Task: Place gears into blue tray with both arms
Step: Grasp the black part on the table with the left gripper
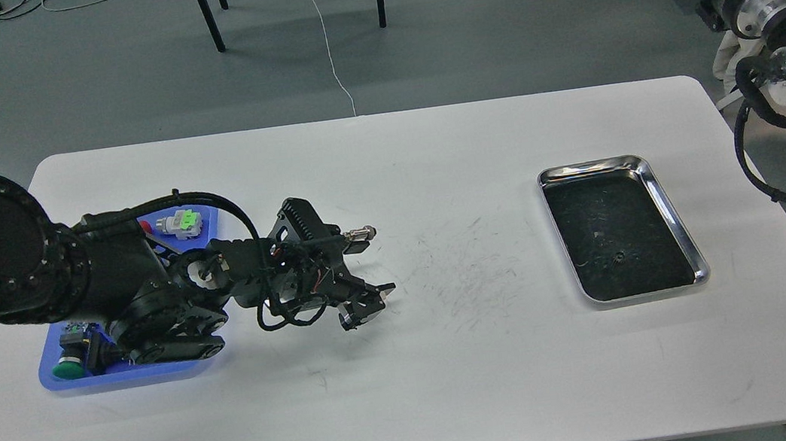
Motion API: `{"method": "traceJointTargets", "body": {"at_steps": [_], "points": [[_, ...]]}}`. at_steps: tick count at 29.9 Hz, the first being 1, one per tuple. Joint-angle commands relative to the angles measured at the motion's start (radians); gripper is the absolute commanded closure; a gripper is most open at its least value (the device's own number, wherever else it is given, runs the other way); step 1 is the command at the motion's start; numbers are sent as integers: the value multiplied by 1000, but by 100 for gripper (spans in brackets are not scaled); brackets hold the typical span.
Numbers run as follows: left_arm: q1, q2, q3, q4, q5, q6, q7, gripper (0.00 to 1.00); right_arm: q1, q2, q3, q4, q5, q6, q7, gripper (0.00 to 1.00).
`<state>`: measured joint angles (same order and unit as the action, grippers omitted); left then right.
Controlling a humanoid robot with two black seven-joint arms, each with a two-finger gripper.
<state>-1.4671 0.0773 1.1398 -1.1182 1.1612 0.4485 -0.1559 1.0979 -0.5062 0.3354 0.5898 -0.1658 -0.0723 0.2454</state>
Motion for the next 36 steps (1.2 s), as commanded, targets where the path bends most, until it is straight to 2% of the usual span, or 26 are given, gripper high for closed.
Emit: {"method": "traceJointTargets", "body": {"at_steps": [1, 8, 12, 16, 19, 22, 34, 36], "points": [[19, 4, 5, 11, 3, 9, -33, 27, 0, 0, -3, -1, 0, 3, 0, 6], [70, -2, 11, 64, 3, 16, -54, 28, 0, -2, 1, -1, 0, 5, 0, 6], [99, -5, 11, 115, 5, 16, -88, 30, 0, -2, 1, -1, 0, 5, 0, 6], [99, -4, 15, 113, 5, 16, -105, 31, -1, -2, 1, -1, 0, 5, 0, 6], [113, -1, 23, 129, 6, 16, -114, 37, 0, -2, 1, -1, 0, 5, 2, 6], [133, -7, 32, 149, 6, 16, -151, 43, -1, -2, -1, -1, 0, 5, 2, 6], [139, -7, 37, 198, 6, 16, -160, 44, -1, -2, -7, 1, 0, 5, 5, 6], [142, -8, 37, 198, 6, 16, -175, 46, -1, -2, -7, 1, 0, 5, 5, 6]]}}
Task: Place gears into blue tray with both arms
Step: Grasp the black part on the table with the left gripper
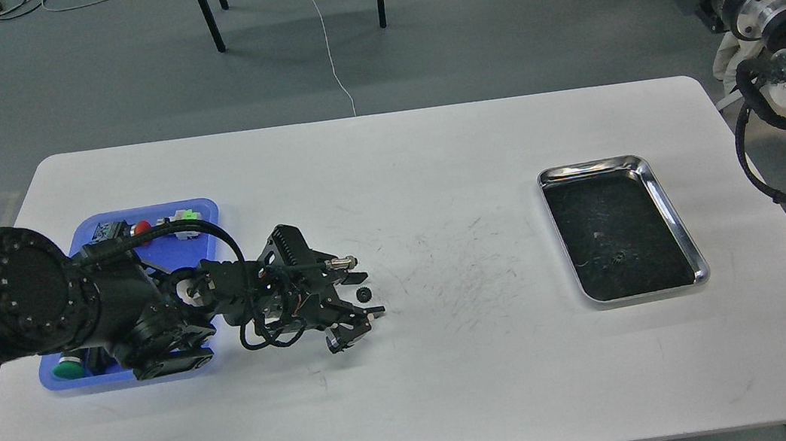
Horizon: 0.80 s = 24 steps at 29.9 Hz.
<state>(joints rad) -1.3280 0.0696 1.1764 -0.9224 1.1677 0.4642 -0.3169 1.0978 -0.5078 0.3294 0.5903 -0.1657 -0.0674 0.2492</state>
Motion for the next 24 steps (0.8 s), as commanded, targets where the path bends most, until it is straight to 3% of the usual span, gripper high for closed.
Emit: {"method": "traceJointTargets", "body": {"at_steps": [1, 8, 16, 24], "points": [[4, -1, 0, 2, 0, 1, -28, 48, -1, 0, -1, 0, 0, 0, 1, 6], [7, -5, 2, 4, 0, 1, -100, 60, -1, 0, -1, -1, 0, 0, 2, 6], [16, -7, 5, 17, 0, 2, -128, 65, -15, 2, 8, 2, 0, -5, 5, 6], [36, -13, 17, 63, -2, 2, -172, 81, -16, 2, 5, -1, 0, -3, 7, 6]]}}
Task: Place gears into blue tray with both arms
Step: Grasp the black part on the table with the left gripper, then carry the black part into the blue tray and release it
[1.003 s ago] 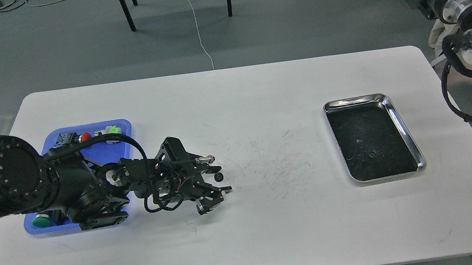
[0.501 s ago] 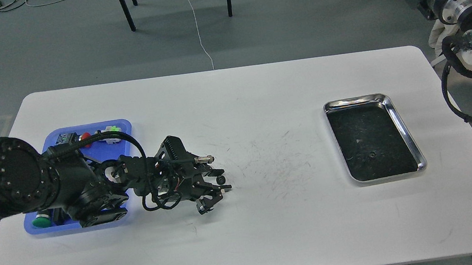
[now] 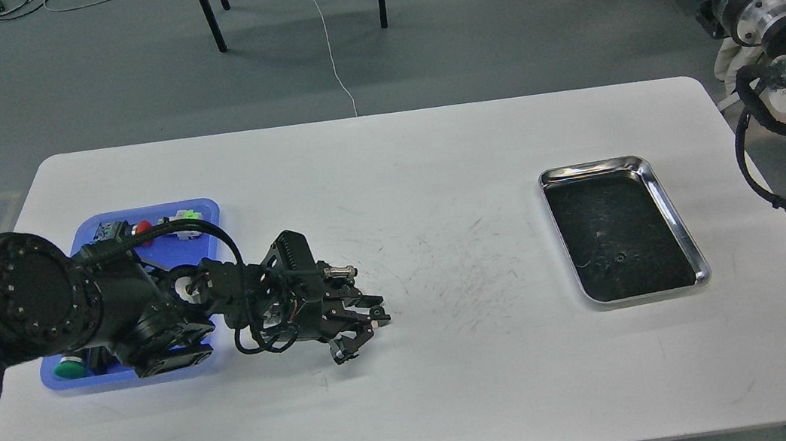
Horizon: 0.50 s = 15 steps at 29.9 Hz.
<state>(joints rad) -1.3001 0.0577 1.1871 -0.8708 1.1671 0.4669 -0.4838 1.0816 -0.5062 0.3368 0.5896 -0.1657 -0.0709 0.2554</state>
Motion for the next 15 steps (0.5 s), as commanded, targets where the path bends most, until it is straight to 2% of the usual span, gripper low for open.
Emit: {"method": "traceJointTargets", "body": {"at_steps": [1, 5, 15], "points": [[9, 1, 6, 12, -1, -1, -5, 81, 0, 0, -2, -1, 0, 0, 1, 6], [9, 4, 6, 13, 0, -1, -5, 88, -2, 0, -2, -2, -2, 2, 1, 6], [-31, 79, -20, 33, -23, -5, -5, 93, -6, 0, -4, -2, -2, 0, 1, 6]]}}
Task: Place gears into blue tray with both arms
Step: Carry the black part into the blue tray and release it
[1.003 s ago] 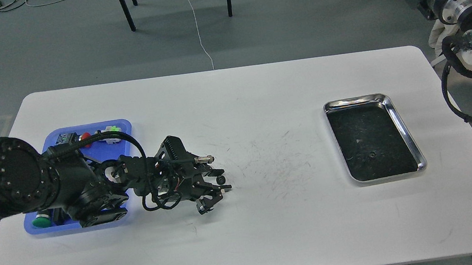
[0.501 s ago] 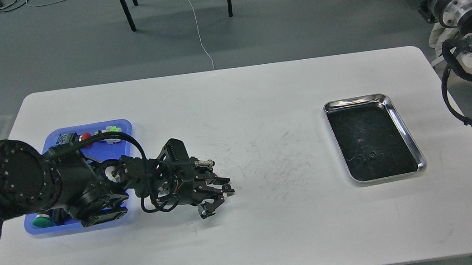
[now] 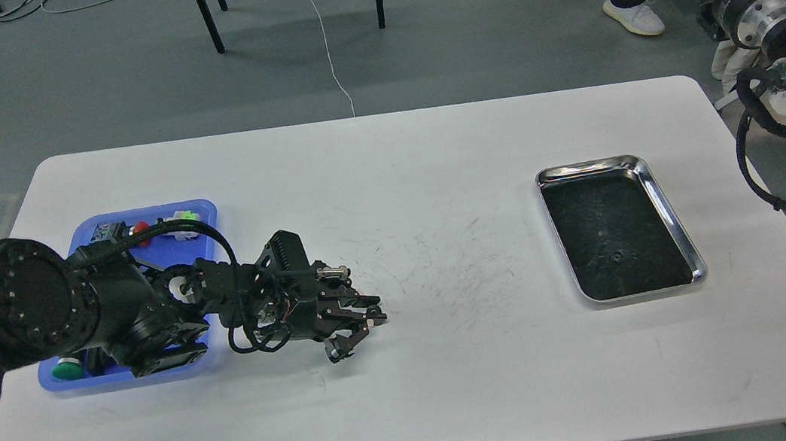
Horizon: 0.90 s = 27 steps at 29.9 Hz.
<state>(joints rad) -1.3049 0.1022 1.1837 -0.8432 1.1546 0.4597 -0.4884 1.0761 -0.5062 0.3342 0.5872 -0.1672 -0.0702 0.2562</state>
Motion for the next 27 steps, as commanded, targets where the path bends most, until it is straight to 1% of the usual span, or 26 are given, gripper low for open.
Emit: {"method": "traceJointTargets", "body": {"at_steps": [1, 4, 9, 16, 19, 22, 27], "points": [[-39, 49, -31, 3, -15, 1, 0, 93, -1, 0, -1, 0, 0, 0, 0, 6], [-54, 100, -59, 19, -18, -6, 0, 94, -2, 0, -1, 0, 0, 0, 0, 6], [-99, 191, -61, 35, -18, -9, 0, 94, -1, 9, -1, 0, -2, -2, 0, 6], [-82, 307, -55, 59, -16, -10, 0, 94, 2, 24, -4, 0, -2, -6, 0, 6], [-19, 346, -59, 108, -15, -7, 0, 94, 5, 25, -6, 0, -2, -6, 0, 6], [65, 369, -71, 185, -16, -4, 0, 94, 5, 24, -9, 0, -3, -6, 0, 6], [179, 382, -139, 288, -16, -7, 0, 94, 5, 25, -12, 2, -3, -6, 0, 6]]}}
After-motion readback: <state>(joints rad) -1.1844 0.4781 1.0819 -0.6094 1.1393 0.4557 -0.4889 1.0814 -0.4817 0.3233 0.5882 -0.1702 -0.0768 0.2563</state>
